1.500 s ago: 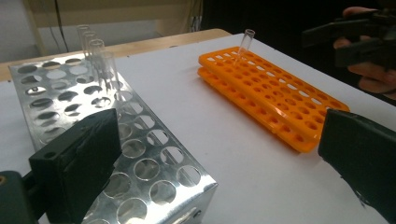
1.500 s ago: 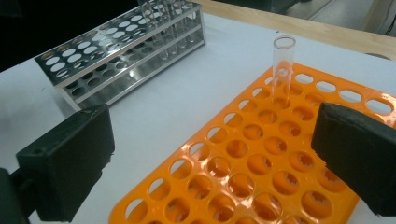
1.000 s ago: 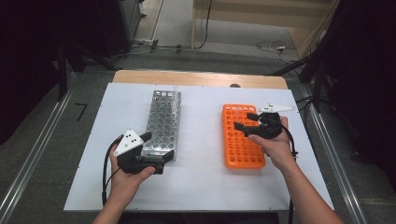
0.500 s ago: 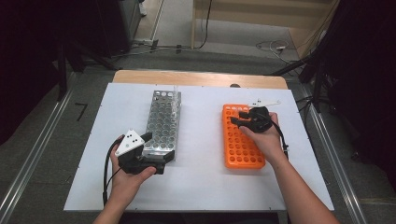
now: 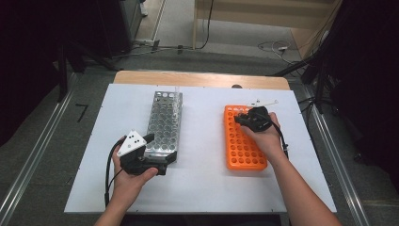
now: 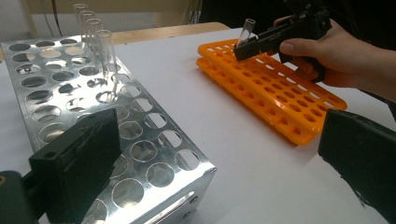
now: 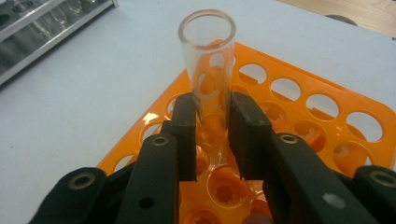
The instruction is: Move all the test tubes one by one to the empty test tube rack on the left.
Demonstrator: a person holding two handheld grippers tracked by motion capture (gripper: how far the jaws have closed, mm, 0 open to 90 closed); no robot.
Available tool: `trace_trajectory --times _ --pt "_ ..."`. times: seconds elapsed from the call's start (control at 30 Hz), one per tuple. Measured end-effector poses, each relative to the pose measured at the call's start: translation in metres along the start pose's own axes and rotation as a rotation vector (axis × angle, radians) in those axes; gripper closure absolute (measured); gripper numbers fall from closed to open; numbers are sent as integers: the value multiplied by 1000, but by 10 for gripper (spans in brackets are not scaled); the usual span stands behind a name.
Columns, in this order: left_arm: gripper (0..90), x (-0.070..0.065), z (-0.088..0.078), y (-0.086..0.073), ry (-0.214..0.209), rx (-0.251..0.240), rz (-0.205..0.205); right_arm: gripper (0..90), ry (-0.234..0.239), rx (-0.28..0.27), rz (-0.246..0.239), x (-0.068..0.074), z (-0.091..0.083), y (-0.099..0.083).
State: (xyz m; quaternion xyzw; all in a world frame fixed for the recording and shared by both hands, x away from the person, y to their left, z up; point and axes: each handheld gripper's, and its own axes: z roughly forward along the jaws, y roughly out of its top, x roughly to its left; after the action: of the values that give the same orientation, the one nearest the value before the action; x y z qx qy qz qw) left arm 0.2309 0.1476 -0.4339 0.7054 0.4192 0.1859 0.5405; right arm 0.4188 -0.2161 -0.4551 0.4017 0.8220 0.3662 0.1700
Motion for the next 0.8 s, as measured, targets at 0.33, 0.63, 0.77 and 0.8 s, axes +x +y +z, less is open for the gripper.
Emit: trace_trajectory --times 0.33,0.63,0.77,0.8 --pt "0 0 0 0 2 -2 0 740 -28 -7 0 2 0 1" --pt "0 0 1 1 -1 -5 -1 741 -6 -91 14 2 -20 4" --pt "0 -1 1 1 -3 -3 2 741 18 -116 13 2 -29 4" --pt "0 -2 1 1 -3 -5 2 741 30 -126 6 5 -33 4"
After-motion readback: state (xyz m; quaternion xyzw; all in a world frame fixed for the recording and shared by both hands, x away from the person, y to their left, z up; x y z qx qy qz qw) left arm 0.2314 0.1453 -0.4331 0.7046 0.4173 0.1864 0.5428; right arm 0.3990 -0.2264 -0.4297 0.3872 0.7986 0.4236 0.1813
